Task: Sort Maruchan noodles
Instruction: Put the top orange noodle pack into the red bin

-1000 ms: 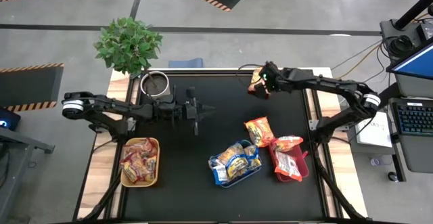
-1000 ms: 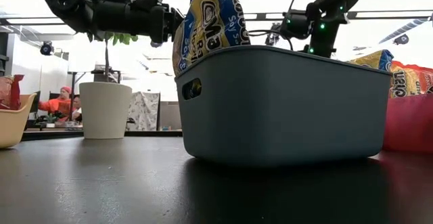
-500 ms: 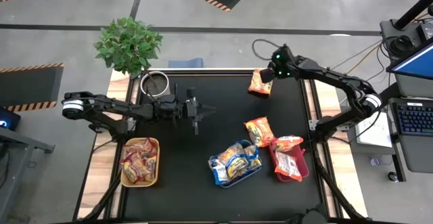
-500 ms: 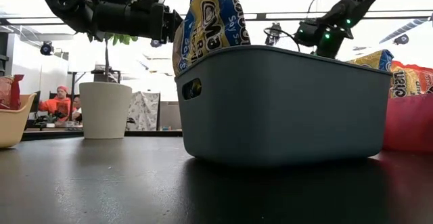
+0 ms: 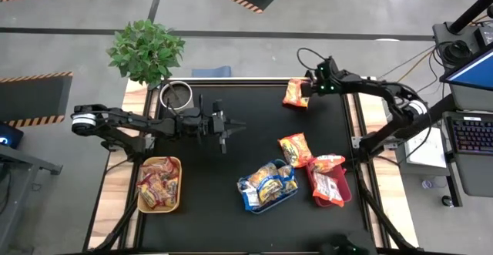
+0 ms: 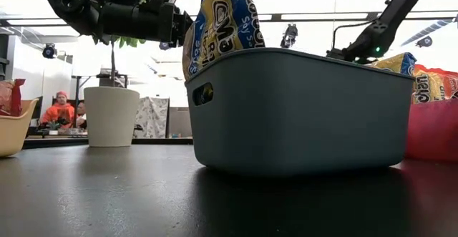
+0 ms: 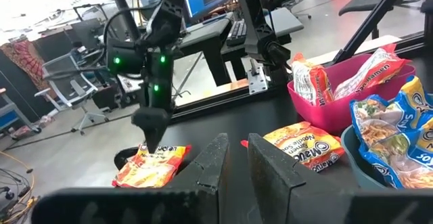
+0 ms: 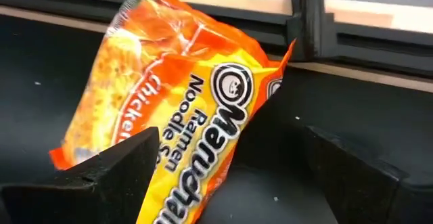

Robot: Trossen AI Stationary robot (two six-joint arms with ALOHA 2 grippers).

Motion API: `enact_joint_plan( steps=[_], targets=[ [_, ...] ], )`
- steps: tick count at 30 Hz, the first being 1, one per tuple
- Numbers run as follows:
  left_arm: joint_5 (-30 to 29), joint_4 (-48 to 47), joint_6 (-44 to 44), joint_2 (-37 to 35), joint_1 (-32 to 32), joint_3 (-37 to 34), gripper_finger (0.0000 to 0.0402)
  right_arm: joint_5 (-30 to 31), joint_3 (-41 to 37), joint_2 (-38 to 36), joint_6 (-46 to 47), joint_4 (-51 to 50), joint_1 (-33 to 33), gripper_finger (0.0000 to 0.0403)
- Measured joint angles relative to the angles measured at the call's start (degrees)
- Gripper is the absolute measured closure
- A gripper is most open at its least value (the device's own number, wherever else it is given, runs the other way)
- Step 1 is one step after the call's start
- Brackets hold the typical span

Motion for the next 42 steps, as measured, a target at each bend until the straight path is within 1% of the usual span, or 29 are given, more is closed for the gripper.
enact_joint_plan(
  steps=[2, 8, 11, 18, 29, 37, 42],
  targets=[
    [0.01, -0.01, 0.00, 0.00, 0.00, 0.00, 0.0361, -1.10, -0.01, 1.91, 0.05, 1.96, 0.08, 0.0050],
    [0.01, -0.04, 0.00, 0.02, 0.00, -0.02, 0.0361, -11.34, -0.01, 7.75, 1.69, 10.66, 0.24, 0.0051],
    [0.00, -0.03, 0.00, 0.02, 0.00, -0.02, 0.0361, -15.08, 0.05, 10.20, 2.22, 14.51, 0.55, 0.0051],
    [0.00, 0.10, 0.00, 0.75, 0.00, -0.02, 0.0361, -16.09, 0.20, 12.50, 2.01, 18.31, 1.99, 0.0057],
    [0.00, 2.87, 0.00, 3.33, 0.02, -0.04, 0.0361, -16.72, 0.07, 12.52, 2.34, 19.71, 2.38, 0.0120],
    [0.00, 3.25, 0.02, 3.34, 0.02, -0.04, 0.0361, -21.12, -0.06, 12.63, 2.97, 21.65, 2.52, 0.0203],
    [-0.02, 3.37, 0.02, 3.34, 0.02, -0.04, 0.0361, -21.53, -0.04, 12.59, 2.87, 22.32, 2.65, 0.0229]
  ],
)
